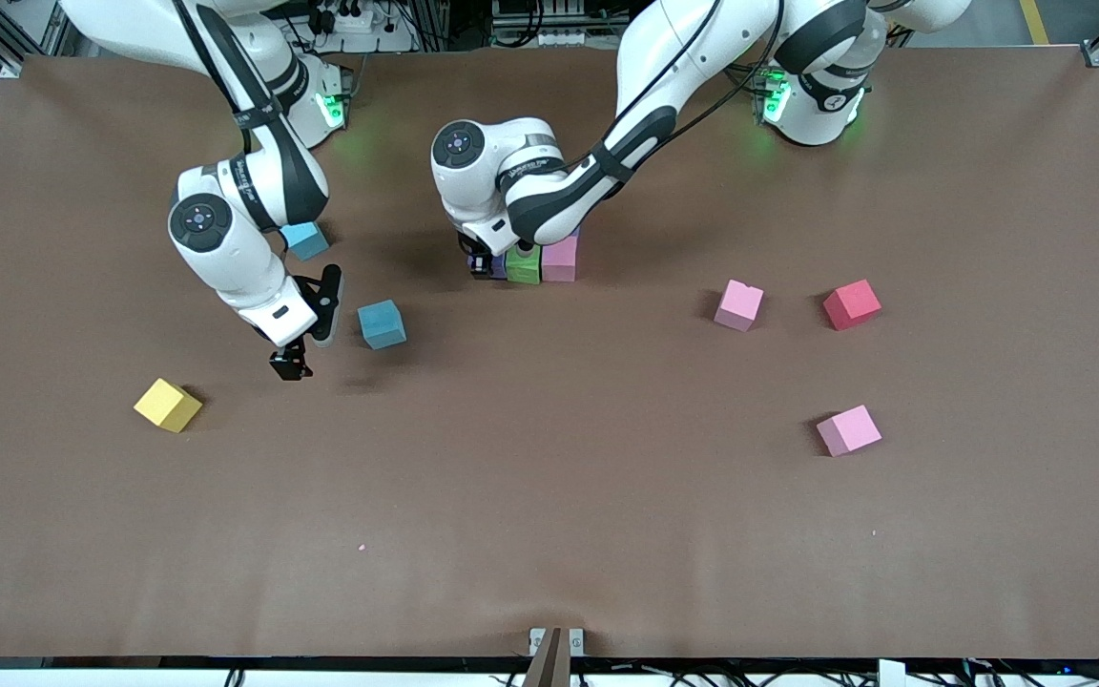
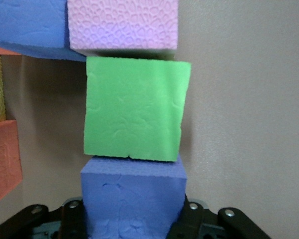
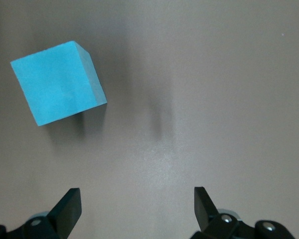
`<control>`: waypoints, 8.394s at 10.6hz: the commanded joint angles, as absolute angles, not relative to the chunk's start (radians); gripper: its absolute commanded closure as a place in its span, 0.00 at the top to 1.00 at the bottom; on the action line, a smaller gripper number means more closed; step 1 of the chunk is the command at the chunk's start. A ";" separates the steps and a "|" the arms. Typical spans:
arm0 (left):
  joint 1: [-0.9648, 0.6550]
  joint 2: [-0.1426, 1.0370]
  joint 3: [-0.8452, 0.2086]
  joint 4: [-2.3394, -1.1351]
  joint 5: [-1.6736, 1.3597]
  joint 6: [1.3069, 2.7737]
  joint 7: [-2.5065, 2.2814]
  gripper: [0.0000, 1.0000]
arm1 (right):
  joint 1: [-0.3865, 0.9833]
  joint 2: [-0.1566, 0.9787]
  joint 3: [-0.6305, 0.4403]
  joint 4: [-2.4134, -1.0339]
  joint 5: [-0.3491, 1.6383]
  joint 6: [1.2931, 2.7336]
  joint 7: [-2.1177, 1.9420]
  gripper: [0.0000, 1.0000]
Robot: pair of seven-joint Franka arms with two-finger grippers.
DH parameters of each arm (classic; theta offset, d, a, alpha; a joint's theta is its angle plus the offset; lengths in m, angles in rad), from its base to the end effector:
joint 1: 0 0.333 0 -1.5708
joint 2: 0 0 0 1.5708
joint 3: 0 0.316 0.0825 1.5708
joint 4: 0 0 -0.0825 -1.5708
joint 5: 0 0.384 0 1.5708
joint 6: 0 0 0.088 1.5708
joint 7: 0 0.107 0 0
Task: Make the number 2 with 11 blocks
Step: 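Carry purple to center with the left gripper while the right gripper reaches yellow, then place purple beside green with the left gripper while the right gripper grasps yellow, then lift yellow with the right gripper while the left gripper grasps pink, then place yellow beside green with the right gripper while the left gripper lifts pink, then grasp the cyan cube with the right gripper while the left gripper holds pink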
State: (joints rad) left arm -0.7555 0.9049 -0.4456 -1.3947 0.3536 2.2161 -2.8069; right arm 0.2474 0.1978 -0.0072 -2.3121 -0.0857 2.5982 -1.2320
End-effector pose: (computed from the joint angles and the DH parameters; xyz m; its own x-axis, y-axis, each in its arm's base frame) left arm 0.3357 -0.6481 0.1977 0.0245 0.9992 -0.0327 0.9980 -0.0263 -0.0567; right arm 0.5176 0.1285 0.2666 0.0280 0.9994 -0.0203 0.9948 -0.0258 0.0986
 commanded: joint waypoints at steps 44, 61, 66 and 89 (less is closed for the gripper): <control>0.485 0.770 -0.653 -1.640 0.597 2.126 -0.977 1.00 | 0.381 0.219 0.037 -2.155 0.123 2.396 0.077 0.26; 0.491 0.680 -0.653 -1.583 0.667 2.128 -0.873 1.00 | 0.730 0.387 0.035 -2.175 0.120 2.579 0.767 0.24; 0.522 0.678 -0.652 -1.574 0.664 2.092 -0.865 1.00 | 0.727 0.400 0.037 -2.174 0.120 2.576 0.767 0.42; 0.597 0.768 -0.646 -1.571 0.650 2.100 -0.775 1.00 | 0.420 0.324 0.003 -2.218 -0.098 2.465 0.193 1.00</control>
State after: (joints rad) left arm 0.6170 0.7371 -0.6452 -1.5763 0.6551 2.0562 -0.7860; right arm 0.4333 0.3408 -0.0077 -2.1980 -0.0821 2.4546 0.1982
